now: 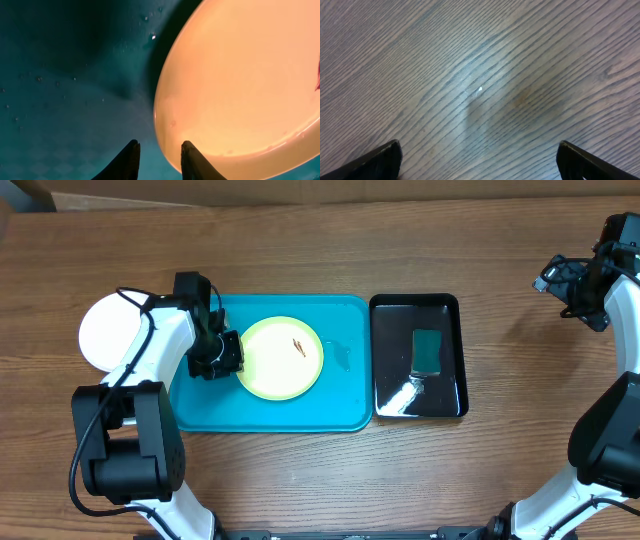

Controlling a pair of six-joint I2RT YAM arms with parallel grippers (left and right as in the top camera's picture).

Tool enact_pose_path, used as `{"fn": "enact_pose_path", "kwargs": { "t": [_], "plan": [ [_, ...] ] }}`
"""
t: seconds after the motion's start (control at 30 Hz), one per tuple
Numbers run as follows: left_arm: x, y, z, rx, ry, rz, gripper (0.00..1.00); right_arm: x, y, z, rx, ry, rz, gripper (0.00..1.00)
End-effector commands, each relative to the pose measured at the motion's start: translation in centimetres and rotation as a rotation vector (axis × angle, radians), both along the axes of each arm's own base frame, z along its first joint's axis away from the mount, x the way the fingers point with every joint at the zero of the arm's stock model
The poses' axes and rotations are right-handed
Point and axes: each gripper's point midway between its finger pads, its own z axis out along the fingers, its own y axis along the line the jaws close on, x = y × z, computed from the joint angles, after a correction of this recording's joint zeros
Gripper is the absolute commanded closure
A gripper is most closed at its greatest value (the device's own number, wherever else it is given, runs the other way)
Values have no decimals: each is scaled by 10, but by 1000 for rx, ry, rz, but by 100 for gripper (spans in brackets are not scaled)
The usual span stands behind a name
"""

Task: Clean dirty plates on tray and stack at the side
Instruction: 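Slide the yellow plate rightward to the teal tray center with left gripper, then hold the yellow plate steady on the teal tray with left gripper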

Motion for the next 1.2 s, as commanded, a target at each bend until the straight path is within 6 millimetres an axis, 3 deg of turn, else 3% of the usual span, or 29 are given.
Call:
{"fn": "enact_pose_path", "kwargs": {
  "t": [0.0, 0.33, 0.53, 0.67, 0.9, 0.93, 1.1, 1.17],
  "plan": [
    [-5, -3, 3, 6, 12, 11, 71, 4, -1, 10, -5, -29, -2, 0],
    [-12, -3, -1, 74, 49, 87, 71, 4, -1, 10, -5, -29, -2, 0],
    [-13, -3, -3, 90, 60, 164, 90, 4, -1, 10, -5, -29, -2, 0],
    [-13, -4, -3, 88, 64, 200, 96, 4, -1, 10, -5, -29, -2, 0],
    [-13, -4, -3, 84, 60, 168, 96, 4, -1, 10, -5, -29, -2, 0],
    [-12, -4, -3, 83, 59, 169, 91, 4, -1, 10, -5, -29, -2, 0],
    [-13, -8, -2, 61, 66, 173, 88, 4, -1, 10, -5, -29, -2, 0],
    [-14, -8, -2, 62, 70, 174, 79, 4, -1, 10, -5, -29, -2, 0]
  ]
}}
